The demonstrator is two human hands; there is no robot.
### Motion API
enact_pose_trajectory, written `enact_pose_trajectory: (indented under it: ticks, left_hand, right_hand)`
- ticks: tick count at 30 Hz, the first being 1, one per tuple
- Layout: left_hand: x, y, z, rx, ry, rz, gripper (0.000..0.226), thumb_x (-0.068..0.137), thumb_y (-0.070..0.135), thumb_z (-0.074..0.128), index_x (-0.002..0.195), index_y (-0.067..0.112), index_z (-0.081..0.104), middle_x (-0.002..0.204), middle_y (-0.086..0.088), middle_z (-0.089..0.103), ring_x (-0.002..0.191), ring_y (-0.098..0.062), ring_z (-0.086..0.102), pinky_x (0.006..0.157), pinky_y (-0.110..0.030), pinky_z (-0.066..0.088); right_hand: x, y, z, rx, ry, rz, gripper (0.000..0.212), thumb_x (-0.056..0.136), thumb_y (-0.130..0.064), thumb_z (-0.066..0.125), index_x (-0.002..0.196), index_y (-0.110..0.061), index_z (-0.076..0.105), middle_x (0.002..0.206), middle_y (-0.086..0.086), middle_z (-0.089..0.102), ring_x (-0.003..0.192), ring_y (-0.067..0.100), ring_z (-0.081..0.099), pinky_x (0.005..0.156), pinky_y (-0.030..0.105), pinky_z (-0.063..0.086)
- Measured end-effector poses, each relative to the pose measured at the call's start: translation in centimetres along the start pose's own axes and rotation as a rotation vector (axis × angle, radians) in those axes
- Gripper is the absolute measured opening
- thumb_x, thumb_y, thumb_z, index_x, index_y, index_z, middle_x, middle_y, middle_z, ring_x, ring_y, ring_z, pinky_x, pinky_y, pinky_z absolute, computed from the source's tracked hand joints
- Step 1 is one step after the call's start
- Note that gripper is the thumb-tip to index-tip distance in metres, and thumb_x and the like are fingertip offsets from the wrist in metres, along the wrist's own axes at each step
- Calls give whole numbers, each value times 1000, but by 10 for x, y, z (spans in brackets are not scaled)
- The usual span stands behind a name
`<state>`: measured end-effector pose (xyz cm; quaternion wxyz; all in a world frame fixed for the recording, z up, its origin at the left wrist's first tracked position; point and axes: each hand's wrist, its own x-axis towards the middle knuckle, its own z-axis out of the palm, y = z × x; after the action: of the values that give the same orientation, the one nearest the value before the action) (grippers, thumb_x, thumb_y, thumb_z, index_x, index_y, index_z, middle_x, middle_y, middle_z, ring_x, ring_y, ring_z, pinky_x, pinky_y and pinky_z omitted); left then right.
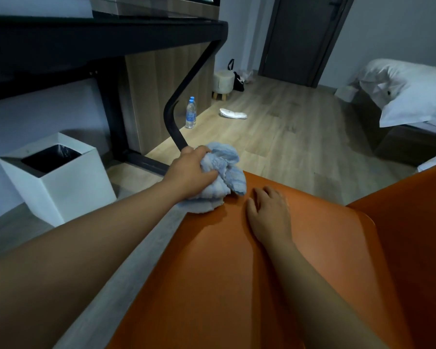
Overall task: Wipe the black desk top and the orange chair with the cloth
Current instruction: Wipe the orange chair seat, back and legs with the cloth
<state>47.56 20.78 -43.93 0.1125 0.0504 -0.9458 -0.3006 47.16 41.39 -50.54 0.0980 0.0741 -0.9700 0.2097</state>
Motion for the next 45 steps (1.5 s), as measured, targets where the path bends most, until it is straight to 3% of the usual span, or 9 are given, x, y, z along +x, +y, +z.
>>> enact_pose_trajectory:
  ticks: [3, 8, 12, 17, 21, 30, 37, 41, 45]
  left_hand:
    - [23, 3, 18, 41, -13, 0, 62, 85, 44, 61, 140, 28, 37, 136, -8, 36, 117, -33, 49, 99, -42, 43]
    - [29, -1, 51, 98, -170, -108, 69, 82, 55, 61, 140, 28, 37, 137, -10, 37, 121, -34, 47, 100, -43, 42]
    - [16, -4, 41, 72, -187, -117, 53, 81, 47, 63, 125, 23, 46, 127, -10, 43, 112, -31, 51, 88, -38, 45]
    - [-47, -16, 18, 11, -215, -103, 52, 83, 47, 61, 128, 27, 43, 131, -6, 43, 111, -25, 50, 85, -33, 43]
    - [-107, -23, -1, -37, -222, -89, 52, 83, 47, 61, 129, 31, 42, 131, 0, 41, 104, -20, 52, 85, -35, 48]
    - [-219, -32, -35, -49, -229, -93, 57, 85, 46, 62, 134, 31, 38, 135, 1, 36, 107, -20, 52, 87, -33, 47]
    - [-293, -50, -51, -114, -200, -46, 57, 83, 43, 65, 133, 32, 40, 128, 3, 38, 104, -16, 51, 85, -31, 48]
    - [-324, -61, -58, -146, -169, 3, 47, 82, 37, 68, 123, 35, 44, 122, 6, 42, 96, -8, 50, 75, -23, 43]
    - [-344, -59, -74, -214, -141, 92, 36, 79, 43, 66, 111, 36, 52, 110, 10, 55, 94, -2, 55, 72, -18, 42]
  right_hand:
    - [0, 0, 3, 1, 17, -5, 56, 87, -44, 31, 128, -18, 58, 137, 11, 52, 131, 33, 41, 112, 50, 28]
    - [-1, 1, 4, -4, 13, -11, 47, 97, -35, 43, 141, -19, 48, 149, 10, 41, 141, 31, 28, 118, 44, 16]
    - [0, -1, 2, -8, 13, -7, 53, 89, -42, 36, 132, -18, 56, 143, 13, 48, 136, 33, 36, 115, 49, 23]
    - [-9, -4, -10, 35, -2, -12, 38, 93, -35, 47, 120, -13, 63, 132, 14, 56, 128, 34, 45, 108, 50, 33]
    - [-34, -10, -25, 68, -18, -12, 32, 95, -23, 52, 120, -6, 64, 129, 16, 57, 123, 32, 48, 102, 38, 37]
    - [-133, -47, -60, 158, 15, -88, 40, 91, -14, 57, 131, -6, 58, 138, 15, 53, 127, 31, 48, 107, 35, 33]
    - [-221, -64, -66, 218, 7, -99, 41, 92, -16, 54, 132, -10, 56, 139, 10, 52, 128, 25, 47, 104, 30, 34]
    - [-262, -68, -68, 264, -15, -107, 50, 88, -30, 43, 132, -11, 57, 138, 9, 54, 125, 24, 49, 102, 29, 35]
    - [-296, -71, -73, 402, -24, -145, 49, 91, -34, 49, 137, -19, 52, 141, 2, 51, 129, 14, 45, 107, 34, 39]
